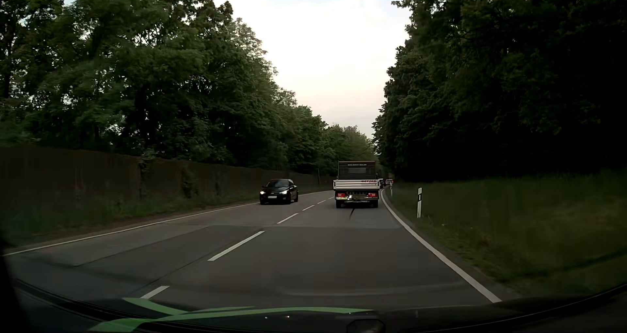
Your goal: Follow the waypoints while adhering to traffic rules and regulations
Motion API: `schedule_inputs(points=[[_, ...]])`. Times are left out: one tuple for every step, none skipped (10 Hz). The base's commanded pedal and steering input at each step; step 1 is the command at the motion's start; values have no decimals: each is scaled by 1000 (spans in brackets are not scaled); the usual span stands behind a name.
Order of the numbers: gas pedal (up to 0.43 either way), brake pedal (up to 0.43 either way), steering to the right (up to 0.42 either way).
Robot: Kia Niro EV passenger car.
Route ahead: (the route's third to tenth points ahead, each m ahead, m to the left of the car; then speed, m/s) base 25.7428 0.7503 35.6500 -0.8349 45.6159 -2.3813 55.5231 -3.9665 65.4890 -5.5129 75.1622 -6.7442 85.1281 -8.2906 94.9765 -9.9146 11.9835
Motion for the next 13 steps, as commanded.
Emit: schedule_inputs(points=[[87,0,15],[87,0,14],[87,0,14],[87,0,14],[87,0,14],[87,0,14],[87,0,13],[87,0,12],[87,0,12],[79,0,12],[79,0,12],[79,0,11],[79,0,11]])
